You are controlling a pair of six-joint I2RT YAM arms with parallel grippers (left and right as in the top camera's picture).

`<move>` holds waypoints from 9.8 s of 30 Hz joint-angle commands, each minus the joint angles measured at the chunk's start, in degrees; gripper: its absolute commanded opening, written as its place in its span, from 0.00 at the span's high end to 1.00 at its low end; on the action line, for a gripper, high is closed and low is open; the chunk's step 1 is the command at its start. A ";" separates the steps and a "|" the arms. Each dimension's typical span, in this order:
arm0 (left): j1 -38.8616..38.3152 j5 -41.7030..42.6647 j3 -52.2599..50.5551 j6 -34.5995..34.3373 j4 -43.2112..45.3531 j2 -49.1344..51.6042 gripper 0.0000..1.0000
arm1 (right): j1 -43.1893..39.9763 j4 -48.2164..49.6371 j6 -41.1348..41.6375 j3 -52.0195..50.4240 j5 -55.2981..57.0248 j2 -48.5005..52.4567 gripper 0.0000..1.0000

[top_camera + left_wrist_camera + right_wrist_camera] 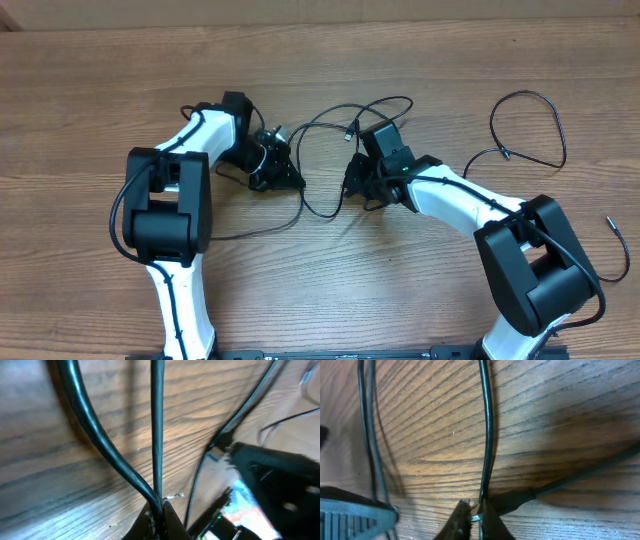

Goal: Untangle cables

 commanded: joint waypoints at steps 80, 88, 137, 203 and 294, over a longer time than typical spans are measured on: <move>-6.21 -31.61 17.70 -6.82 -16.48 -4.76 0.93 | 0.94 7.26 -26.27 0.90 -25.05 0.26 0.00; -4.15 -15.21 17.70 1.62 -18.75 -4.76 0.94 | 9.40 8.11 -26.25 0.90 -9.46 0.26 0.02; -6.23 -30.51 1.14 -5.14 0.24 -4.68 0.56 | -7.54 -6.34 -6.19 -1.77 -9.07 -14.62 0.96; -13.25 -49.44 7.63 -12.41 4.57 -1.53 0.67 | 0.94 -0.61 4.04 -5.18 2.51 -11.87 0.00; 0.98 -27.21 22.91 4.31 -18.47 4.66 0.75 | 11.37 36.48 1.20 -4.98 -2.56 9.49 0.96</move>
